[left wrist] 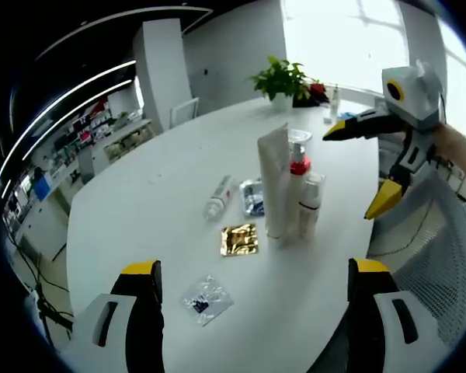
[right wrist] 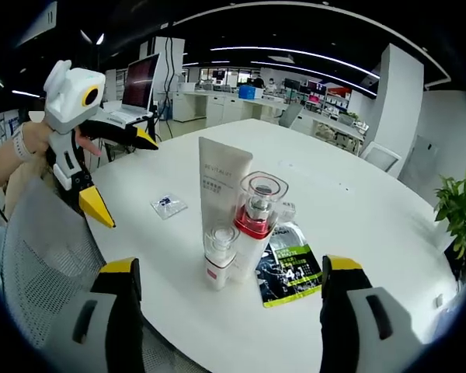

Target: Arrange the skincare products in the storage area until every visible bottle or jar stands upright without overlapping.

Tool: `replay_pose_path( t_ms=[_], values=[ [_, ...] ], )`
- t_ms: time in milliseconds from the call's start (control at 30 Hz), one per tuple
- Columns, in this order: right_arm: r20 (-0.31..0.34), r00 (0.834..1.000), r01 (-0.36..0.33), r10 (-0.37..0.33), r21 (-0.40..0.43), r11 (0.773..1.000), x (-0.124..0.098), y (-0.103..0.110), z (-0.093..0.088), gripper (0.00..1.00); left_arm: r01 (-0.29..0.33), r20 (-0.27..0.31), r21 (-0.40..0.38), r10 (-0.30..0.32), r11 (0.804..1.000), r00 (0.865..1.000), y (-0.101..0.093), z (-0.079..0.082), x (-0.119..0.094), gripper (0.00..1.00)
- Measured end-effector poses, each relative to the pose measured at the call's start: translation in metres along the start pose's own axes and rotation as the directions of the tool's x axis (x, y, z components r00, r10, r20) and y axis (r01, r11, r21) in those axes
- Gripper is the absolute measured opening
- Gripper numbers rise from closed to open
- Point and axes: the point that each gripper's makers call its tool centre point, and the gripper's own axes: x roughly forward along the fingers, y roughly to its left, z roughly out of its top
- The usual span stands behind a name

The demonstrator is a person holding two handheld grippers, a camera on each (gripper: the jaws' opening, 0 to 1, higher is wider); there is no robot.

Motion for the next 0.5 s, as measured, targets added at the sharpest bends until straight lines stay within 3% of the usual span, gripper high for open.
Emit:
replay_pose_path(
  t_ms=[100, 300, 500],
  values=[
    [0.009, 1.000, 0.004, -0.004, 0.007, 1.000, -0.002, -0.002, 0.002, 0.94, 0.006, 0.006, -0.005, -0.006, 1.000, 1.000, 0.001, 0.003, 0.002, 0.97],
    [-0.032, 0.999, -0.012, 0.012, 0.003, 1.000, -0.001, -0.001, -0.008, 0.88, 0.001, -0.002, -0.011, -0.001, 1.000, 1.000, 0.017, 0.005, 0.011, 0.97],
    [-0.013, 1.000, 0.003, -0.002, 0.018, 1.000, -0.003, -0.004, -0.007, 0.83, -0.001, -0.002, -0.018, 0.001, 1.000, 1.000, 0.029, 0.009, 0.017, 0.97]
  ],
)
